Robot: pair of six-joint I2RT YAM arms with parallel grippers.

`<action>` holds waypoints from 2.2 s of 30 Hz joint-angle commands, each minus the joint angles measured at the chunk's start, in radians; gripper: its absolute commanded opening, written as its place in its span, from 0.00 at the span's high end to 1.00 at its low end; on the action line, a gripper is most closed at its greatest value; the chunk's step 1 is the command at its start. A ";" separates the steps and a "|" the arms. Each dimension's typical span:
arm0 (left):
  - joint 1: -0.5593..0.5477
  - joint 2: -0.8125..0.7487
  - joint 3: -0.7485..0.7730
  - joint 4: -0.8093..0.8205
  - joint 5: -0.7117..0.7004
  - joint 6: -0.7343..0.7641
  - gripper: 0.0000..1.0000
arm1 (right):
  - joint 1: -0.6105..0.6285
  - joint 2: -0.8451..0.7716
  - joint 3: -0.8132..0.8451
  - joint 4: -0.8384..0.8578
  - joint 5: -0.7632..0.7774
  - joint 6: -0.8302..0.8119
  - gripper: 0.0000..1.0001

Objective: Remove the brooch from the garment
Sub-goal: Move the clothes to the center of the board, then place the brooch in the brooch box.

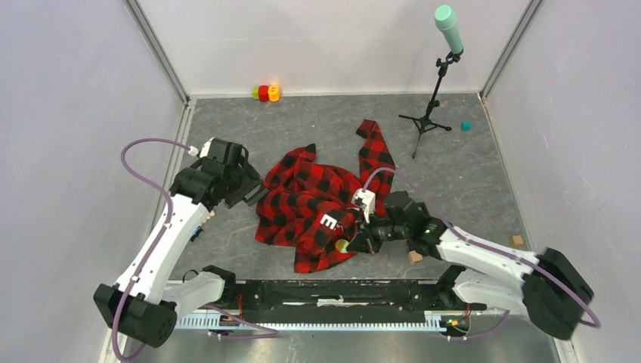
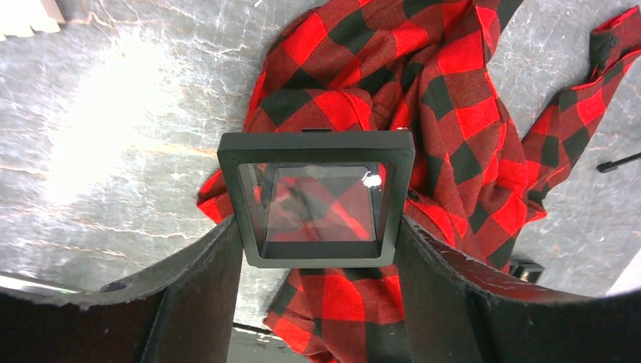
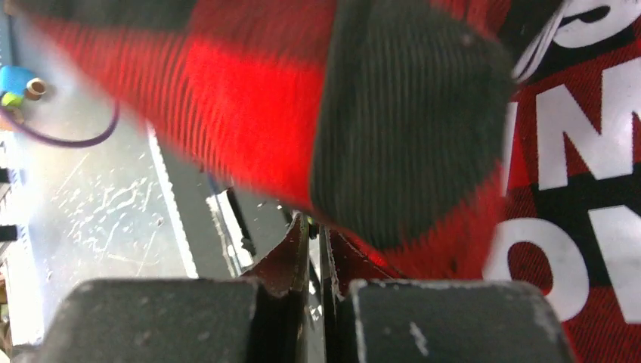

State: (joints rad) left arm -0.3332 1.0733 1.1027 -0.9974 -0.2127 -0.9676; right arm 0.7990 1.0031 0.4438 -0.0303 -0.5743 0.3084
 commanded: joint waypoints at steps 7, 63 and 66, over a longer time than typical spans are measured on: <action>-0.003 -0.245 -0.076 0.129 0.001 0.394 0.48 | 0.024 0.625 0.255 0.587 0.198 0.188 1.00; -0.739 0.294 -1.000 2.227 0.204 1.069 0.38 | -0.336 0.184 0.080 -0.038 -0.227 -0.047 1.00; -0.740 0.377 -1.019 2.350 0.208 1.088 0.38 | -0.329 0.198 0.076 -0.020 -0.212 -0.039 1.00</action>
State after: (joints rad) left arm -1.0649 1.3727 0.1062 1.1023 -0.0425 0.0582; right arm 0.4583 1.1851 0.5251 -0.1081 -0.7929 0.2844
